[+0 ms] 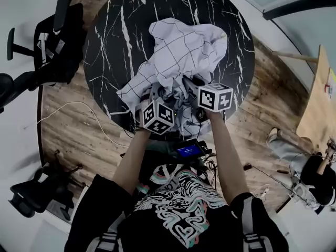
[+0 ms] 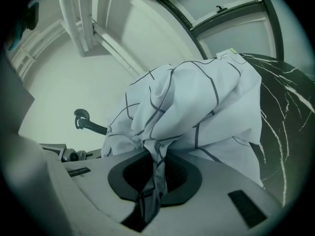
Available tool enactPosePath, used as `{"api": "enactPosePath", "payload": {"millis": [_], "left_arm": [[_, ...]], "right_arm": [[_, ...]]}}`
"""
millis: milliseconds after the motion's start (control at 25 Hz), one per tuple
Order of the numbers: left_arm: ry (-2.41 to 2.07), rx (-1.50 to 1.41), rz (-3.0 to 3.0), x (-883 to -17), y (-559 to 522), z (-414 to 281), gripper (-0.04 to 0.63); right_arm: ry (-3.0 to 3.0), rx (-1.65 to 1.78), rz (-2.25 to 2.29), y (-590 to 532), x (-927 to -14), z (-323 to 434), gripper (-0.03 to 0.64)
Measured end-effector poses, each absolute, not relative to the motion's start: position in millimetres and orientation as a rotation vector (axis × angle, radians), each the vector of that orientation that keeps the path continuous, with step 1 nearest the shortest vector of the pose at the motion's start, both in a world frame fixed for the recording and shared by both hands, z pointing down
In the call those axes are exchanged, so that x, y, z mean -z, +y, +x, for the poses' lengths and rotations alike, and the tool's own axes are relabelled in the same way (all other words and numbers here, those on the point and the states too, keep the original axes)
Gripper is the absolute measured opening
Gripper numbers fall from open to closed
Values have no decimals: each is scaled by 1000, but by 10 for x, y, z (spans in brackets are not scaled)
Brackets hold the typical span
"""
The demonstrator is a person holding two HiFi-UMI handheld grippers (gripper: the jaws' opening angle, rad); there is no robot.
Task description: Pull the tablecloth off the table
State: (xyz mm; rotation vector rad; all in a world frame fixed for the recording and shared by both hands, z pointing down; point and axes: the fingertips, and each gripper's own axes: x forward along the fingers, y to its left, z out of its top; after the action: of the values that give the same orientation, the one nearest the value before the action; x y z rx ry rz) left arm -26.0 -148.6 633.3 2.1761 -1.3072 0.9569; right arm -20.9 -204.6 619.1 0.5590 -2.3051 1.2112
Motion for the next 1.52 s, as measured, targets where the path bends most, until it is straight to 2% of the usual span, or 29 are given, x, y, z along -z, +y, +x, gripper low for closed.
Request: {"api": "enactPosePath", "payload": {"millis": [1520], "left_arm": [[-1578,-966,2295,-5272,-1561,-358,170]], "right_arm": [[-2666,-999,633,-2023,-4914,-312,38]]}}
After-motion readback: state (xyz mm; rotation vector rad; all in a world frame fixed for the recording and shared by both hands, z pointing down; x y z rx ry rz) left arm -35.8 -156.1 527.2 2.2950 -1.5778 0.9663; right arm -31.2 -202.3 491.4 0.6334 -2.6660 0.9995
